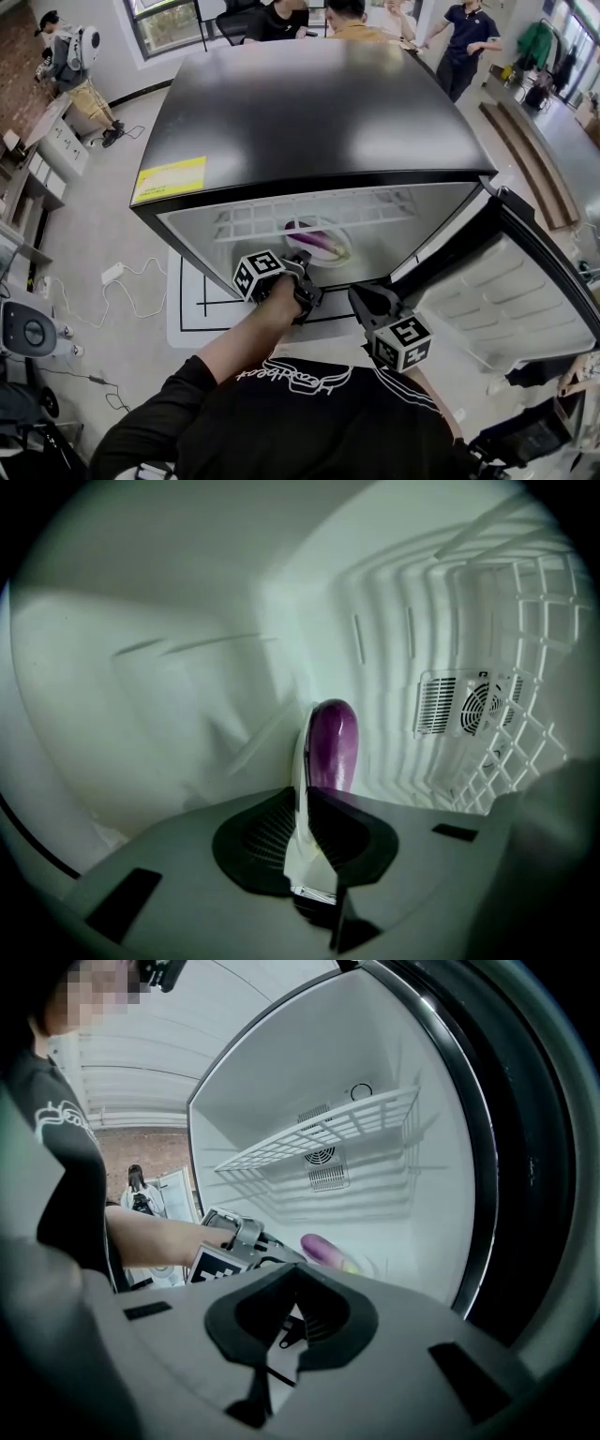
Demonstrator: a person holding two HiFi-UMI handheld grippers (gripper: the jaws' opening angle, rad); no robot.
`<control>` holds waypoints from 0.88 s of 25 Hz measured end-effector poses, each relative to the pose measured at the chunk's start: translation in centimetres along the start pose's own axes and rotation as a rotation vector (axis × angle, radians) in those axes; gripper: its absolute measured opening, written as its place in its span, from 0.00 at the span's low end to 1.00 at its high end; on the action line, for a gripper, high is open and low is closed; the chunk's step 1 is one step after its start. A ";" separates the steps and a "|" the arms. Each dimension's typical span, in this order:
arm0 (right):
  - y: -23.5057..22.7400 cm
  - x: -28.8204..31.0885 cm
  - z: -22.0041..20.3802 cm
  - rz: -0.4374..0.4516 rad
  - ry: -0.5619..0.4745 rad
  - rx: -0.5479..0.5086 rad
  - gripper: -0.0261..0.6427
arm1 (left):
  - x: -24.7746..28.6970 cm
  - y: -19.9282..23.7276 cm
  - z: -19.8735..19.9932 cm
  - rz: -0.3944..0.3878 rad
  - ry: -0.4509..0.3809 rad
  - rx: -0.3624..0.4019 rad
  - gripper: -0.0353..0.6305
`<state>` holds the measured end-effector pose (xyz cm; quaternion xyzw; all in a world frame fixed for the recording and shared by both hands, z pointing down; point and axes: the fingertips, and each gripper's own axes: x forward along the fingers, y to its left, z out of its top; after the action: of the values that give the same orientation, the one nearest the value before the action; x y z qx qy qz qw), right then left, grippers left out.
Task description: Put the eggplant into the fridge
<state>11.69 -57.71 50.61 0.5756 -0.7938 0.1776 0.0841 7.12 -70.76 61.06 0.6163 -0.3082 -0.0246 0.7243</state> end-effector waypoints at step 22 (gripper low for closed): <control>1.2 -2.8 0.5 0.094 -0.051 0.042 0.05 | -5.7 -3.5 -4.7 -0.106 0.031 0.266 0.38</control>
<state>11.48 -55.09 49.00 0.5436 -0.8179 0.1832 0.0435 5.99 -65.14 55.25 0.7225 -0.2645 -0.0120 0.6387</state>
